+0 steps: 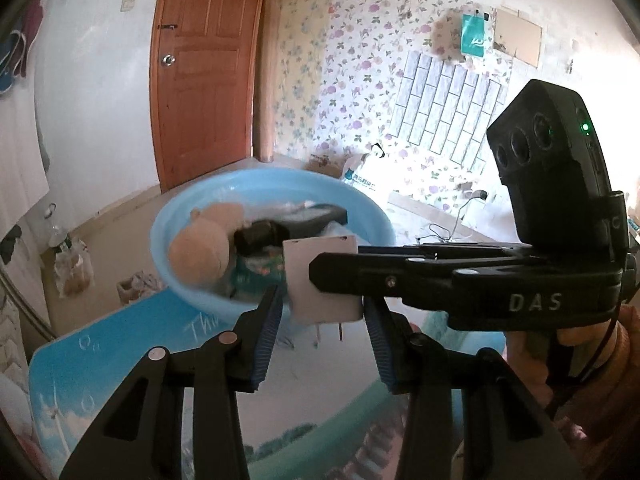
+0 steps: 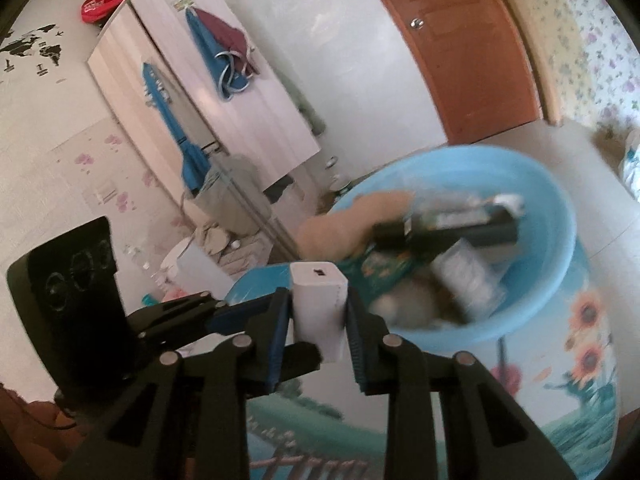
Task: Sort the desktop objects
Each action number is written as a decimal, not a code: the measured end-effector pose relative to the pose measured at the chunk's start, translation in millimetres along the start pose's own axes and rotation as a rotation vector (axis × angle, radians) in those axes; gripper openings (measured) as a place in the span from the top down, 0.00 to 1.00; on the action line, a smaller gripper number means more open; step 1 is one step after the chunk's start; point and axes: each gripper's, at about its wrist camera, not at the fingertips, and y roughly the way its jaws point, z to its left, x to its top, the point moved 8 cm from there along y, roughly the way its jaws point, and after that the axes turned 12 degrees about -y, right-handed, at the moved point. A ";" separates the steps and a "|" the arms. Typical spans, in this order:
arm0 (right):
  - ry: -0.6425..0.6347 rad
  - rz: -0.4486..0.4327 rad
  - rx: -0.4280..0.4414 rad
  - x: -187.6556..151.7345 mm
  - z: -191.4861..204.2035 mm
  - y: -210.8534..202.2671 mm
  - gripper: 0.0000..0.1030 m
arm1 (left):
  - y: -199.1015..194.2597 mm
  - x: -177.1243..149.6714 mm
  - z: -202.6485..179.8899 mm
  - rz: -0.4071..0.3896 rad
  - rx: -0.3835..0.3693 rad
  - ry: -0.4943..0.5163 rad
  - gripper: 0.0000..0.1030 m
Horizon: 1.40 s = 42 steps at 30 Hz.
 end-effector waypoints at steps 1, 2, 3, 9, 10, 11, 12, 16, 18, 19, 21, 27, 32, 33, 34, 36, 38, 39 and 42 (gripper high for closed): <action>-0.007 -0.004 -0.029 2.9 -5.6 0.2 0.74 | 3.2 3.2 0.1 0.000 0.012 0.005 0.60; -0.014 -0.006 -0.058 4.2 -10.3 0.7 0.74 | 5.1 5.7 0.6 -0.002 0.023 0.008 0.60; -0.022 -0.003 -0.097 6.0 -16.1 2.0 0.75 | 7.8 8.6 2.5 -0.007 0.039 0.004 0.60; -0.001 -0.004 -0.199 8.1 -44.6 5.2 0.73 | 17.7 13.4 19.5 0.004 0.116 -0.041 0.37; -0.001 -0.005 -0.207 7.7 -48.1 3.6 0.73 | 17.7 13.4 22.5 0.003 0.126 -0.048 0.32; -0.004 -0.003 -0.223 7.7 -50.6 2.6 0.73 | 17.7 13.6 24.7 0.001 0.135 -0.053 0.22; -0.011 -0.003 -0.239 7.4 -51.2 1.4 0.72 | 17.0 14.0 28.4 -0.006 0.154 -0.060 0.13; -0.051 -0.015 -0.342 10.7 -58.5 -7.3 0.57 | 14.5 13.2 35.9 -0.010 0.198 -0.080 0.05; -0.038 -0.018 -0.356 10.9 -62.0 -10.7 0.56 | 13.5 11.7 39.8 0.002 0.219 -0.095 0.03; -0.030 -0.012 -0.355 9.6 -63.5 -12.0 0.55 | 13.5 12.0 42.2 0.005 0.225 -0.101 0.03; -0.019 0.002 -0.356 6.1 -62.1 -12.8 0.52 | 12.4 10.5 45.8 0.010 0.241 -0.121 0.02; -0.119 0.009 -0.463 2.0 -47.3 -19.3 0.32 | 7.2 4.2 58.2 0.037 0.371 -0.177 0.01; -0.183 0.042 -0.497 -0.6 -35.9 -17.4 0.28 | -5.5 2.8 58.0 0.029 0.414 -0.170 0.00; -0.178 0.051 -0.504 -1.4 -34.9 -17.4 0.23 | -5.5 1.7 58.0 0.031 0.425 -0.156 0.00; -0.166 0.063 -0.502 -2.7 -34.4 -17.0 0.18 | -4.7 -1.3 57.2 0.046 0.439 -0.134 0.00; -0.113 0.096 -0.476 -6.9 -33.4 -17.1 0.14 | -5.4 -7.3 56.1 0.058 0.447 -0.123 0.00; -0.095 0.077 -0.479 -6.4 -29.2 -22.2 0.14 | -7.8 -11.9 57.8 0.058 0.449 -0.135 0.00; -0.104 0.068 -0.494 -5.4 -26.6 -25.6 0.13 | -9.5 -14.0 57.9 0.063 0.440 -0.142 0.00; -0.117 0.056 -0.518 -3.6 -21.1 -32.5 0.00 | -12.4 -18.2 53.5 0.100 0.394 -0.138 0.00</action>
